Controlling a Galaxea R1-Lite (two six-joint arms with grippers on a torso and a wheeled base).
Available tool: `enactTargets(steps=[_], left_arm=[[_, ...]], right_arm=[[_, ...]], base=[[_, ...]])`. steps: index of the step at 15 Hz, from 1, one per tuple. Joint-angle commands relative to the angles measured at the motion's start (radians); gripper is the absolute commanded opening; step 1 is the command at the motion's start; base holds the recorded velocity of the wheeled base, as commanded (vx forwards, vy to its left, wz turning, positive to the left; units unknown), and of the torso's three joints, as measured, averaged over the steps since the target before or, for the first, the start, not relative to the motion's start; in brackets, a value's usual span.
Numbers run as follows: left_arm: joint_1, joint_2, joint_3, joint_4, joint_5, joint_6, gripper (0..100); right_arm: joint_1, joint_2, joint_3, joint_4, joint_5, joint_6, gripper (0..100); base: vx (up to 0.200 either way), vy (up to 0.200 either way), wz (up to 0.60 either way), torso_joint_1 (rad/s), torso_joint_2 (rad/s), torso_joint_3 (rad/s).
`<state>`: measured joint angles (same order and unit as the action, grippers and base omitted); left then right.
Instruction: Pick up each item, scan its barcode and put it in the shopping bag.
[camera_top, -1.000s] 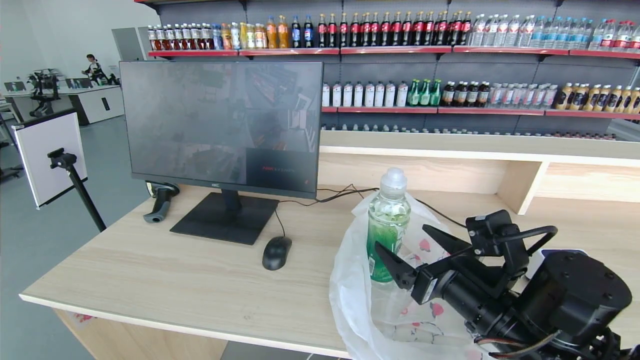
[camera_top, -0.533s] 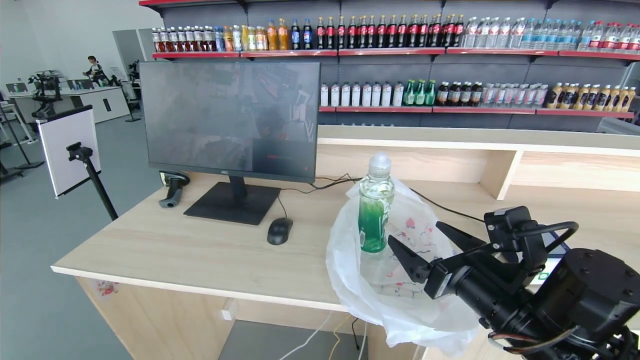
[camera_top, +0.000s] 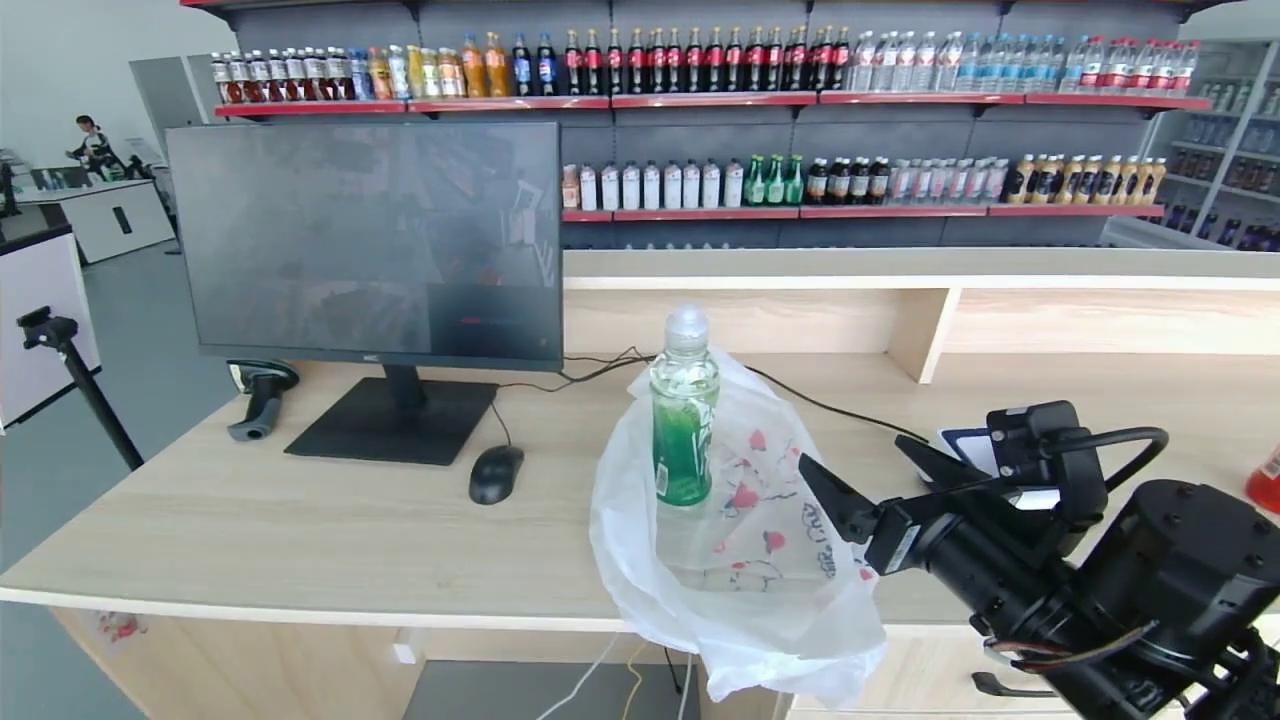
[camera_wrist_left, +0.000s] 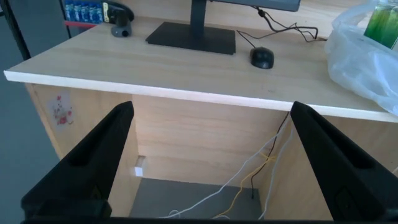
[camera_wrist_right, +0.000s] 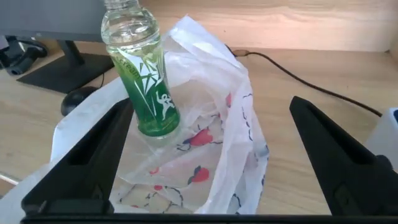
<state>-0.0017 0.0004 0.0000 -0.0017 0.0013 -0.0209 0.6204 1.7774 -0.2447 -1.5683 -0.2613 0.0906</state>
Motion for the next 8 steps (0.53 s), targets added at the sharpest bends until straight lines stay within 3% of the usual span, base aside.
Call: enactTargets(steps=[1,2,8], left_arm=[[0.0,0.0,0.0,0.0,0.0,-0.001,100],[0.0,0.0,0.0,0.0,0.002,-0.002,100],[0.0,0.0,0.0,0.0,0.0,-0.001,100]], right_arm=[[0.001,0.002,0.012,-0.003,0.0,0.0,100],[0.001,0.004,0.012,-0.003,0.0,0.0,100],[-0.044,-0.004,0.012,-0.003,-0.004,-0.012,100]], base=[[0.0,0.0,-0.6,0.012,0.01,0.002],[0.0,0.0,0.0,0.0,0.0,0.0],[0.0,-0.2,0.0,0.001,0.0,0.002]])
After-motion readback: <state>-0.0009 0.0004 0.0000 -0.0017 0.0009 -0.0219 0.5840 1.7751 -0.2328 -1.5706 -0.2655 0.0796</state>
